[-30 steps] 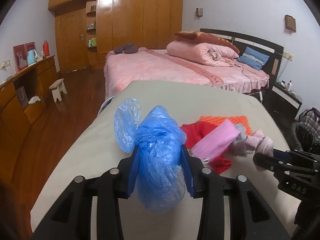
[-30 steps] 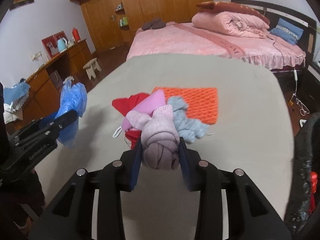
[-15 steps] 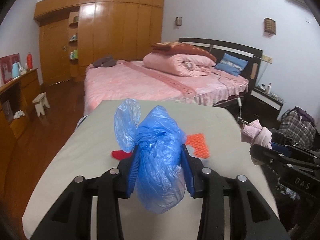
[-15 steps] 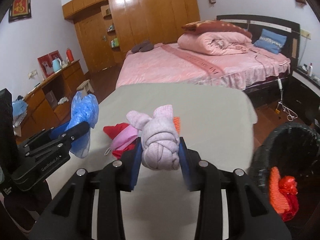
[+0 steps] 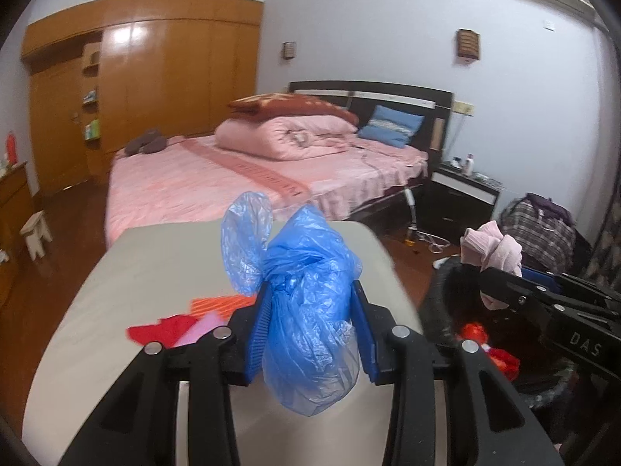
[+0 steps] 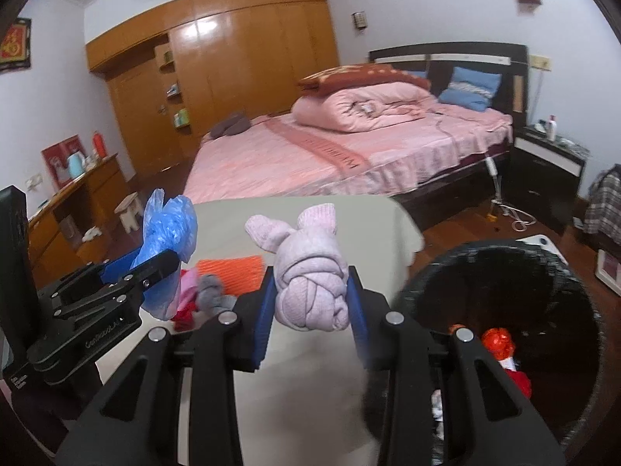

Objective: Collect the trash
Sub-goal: 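Drop the blue bag and sock into the bin with both grippers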

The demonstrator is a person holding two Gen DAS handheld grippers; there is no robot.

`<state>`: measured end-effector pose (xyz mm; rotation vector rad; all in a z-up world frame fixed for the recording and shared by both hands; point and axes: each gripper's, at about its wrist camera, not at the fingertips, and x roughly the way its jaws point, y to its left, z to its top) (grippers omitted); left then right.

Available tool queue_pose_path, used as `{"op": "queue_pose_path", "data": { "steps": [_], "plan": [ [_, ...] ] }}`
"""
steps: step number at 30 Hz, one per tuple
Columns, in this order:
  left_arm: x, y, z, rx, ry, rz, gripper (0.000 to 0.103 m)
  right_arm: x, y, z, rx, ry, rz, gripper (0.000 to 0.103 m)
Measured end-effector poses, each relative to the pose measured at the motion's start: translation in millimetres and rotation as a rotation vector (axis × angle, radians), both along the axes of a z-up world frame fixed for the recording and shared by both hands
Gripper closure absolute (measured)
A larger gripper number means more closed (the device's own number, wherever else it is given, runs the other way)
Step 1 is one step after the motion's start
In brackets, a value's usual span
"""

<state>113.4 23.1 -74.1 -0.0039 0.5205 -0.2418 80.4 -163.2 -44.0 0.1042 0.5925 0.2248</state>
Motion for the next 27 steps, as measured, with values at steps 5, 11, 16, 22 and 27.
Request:
{"op": "queue_pose_path", "data": {
  "steps": [5,11,16,22,27],
  "plan": [
    [0.4,-41.1,4.3,0.001,-0.010,-0.081,0.064,-12.0,-37.3,1.4,-0.004,-0.009,-0.075,0.069],
    [2.1,-81.8,5.5,0.000,-0.004,-0.164,0.064,-20.4,-84.6,0.9,-0.012,-0.020,-0.158,0.069],
    [0.4,-117.1,4.6,-0.001,-0.005,-0.242,0.064,-26.5,-122.7,-4.6,-0.024,-0.011,-0.222,0.069],
    [4.7,-159.2,-1.2,-0.008,0.012,-0.316,0.064,-35.4,-160.1,-13.4,-0.034,-0.002,-0.290,0.069],
    [10.7,-185.5,-7.7,-0.020,0.026,-0.355,0.064,-37.9,-183.6,-20.3,-0.037,0.006,-0.329,0.069]
  ]
}}
